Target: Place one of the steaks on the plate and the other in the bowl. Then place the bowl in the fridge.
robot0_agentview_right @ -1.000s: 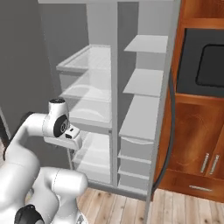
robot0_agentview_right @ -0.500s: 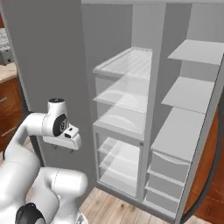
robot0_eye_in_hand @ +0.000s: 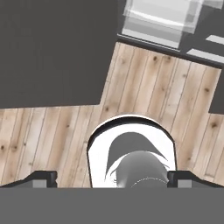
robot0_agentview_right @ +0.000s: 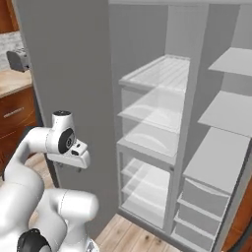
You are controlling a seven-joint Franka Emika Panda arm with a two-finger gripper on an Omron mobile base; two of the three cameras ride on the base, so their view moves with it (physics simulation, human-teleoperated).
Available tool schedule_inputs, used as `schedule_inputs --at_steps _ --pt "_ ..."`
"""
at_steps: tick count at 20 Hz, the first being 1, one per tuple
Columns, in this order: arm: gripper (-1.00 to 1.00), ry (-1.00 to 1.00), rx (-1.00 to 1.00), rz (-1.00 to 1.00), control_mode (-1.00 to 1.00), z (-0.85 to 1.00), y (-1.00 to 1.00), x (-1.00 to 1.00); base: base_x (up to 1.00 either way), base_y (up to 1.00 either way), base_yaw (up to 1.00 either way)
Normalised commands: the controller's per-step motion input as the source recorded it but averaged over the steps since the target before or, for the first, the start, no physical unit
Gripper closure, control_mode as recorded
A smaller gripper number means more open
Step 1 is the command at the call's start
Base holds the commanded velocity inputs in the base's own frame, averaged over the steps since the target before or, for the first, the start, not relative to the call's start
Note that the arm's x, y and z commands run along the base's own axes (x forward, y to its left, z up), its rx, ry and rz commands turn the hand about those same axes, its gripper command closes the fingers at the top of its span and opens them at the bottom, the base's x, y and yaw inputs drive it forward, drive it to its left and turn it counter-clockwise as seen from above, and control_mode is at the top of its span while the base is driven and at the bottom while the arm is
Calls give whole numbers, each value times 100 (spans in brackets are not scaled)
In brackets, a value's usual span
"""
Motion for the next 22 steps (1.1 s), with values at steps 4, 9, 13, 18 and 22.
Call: schedule_inputs --at_steps 4,9,13,18,22 --pt "-100 0 0 0 100 0 0 0 -100 22 70" --pt "-100 0 0 0 100 0 0 0 -51 6 92" --pt "-100 0 0 0 100 0 0 0 -86 24 79" --pt "-100 0 0 0 100 0 0 0 -99 51 69" --pt "-100 0 0 0 100 0 0 0 -58 33 71"
